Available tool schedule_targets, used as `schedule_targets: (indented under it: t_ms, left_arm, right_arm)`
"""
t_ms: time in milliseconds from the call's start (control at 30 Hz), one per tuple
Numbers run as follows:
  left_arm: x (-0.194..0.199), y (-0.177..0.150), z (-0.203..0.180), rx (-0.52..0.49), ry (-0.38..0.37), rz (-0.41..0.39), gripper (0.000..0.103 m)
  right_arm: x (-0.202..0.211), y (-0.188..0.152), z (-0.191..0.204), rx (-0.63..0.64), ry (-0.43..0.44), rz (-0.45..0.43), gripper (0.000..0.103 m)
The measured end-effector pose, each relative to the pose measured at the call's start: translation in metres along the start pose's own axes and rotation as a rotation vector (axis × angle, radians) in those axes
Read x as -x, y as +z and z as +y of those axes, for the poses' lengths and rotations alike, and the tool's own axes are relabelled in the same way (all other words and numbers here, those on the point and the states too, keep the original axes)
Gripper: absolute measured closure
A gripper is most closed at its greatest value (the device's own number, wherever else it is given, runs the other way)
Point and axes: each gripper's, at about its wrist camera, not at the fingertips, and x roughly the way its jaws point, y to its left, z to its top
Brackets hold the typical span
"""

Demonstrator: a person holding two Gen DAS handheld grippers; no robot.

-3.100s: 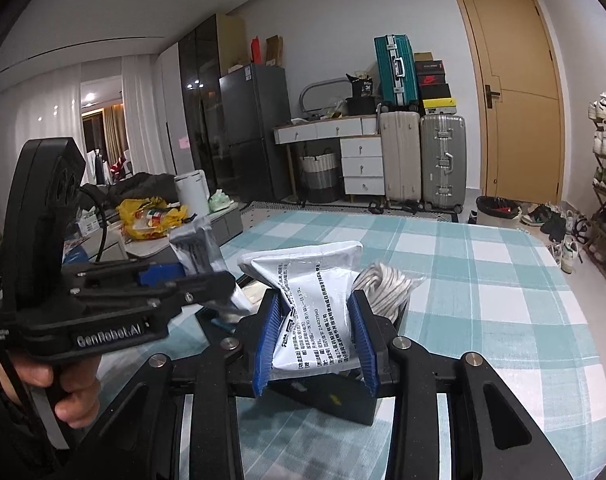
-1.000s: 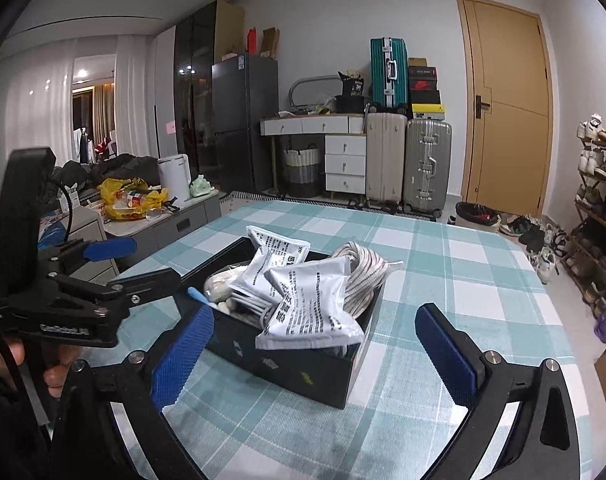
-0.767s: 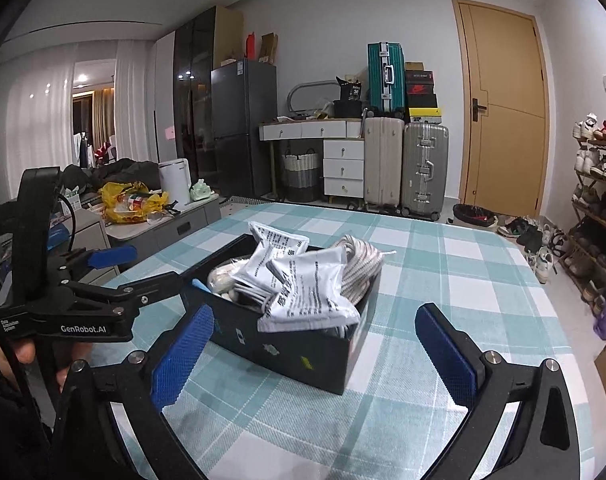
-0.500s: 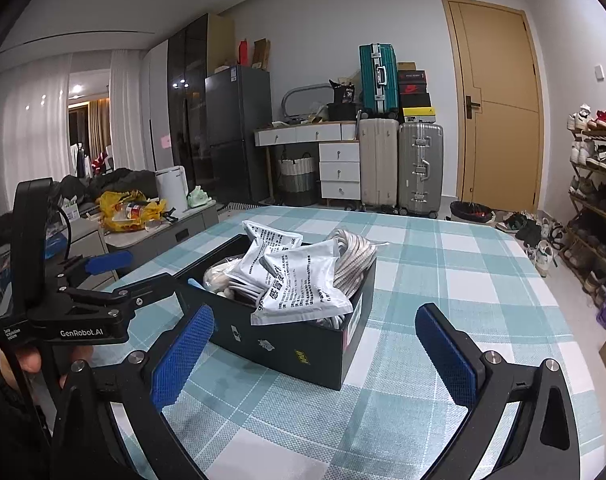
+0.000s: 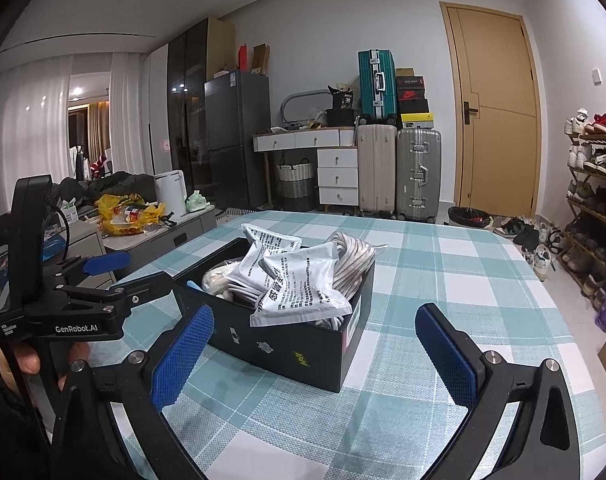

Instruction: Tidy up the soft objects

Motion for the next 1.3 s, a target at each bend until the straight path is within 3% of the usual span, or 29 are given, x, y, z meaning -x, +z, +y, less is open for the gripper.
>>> schedule_targets:
  t_ms: [1300]
  left_arm:
    - [0.0047,-0.0013,-0.0028,0.001,-0.012,-0.021,0.000]
  right_arm:
    - [0.0059,-0.0012,-0.0021,-0.014,-0.004,-0.027,0.000]
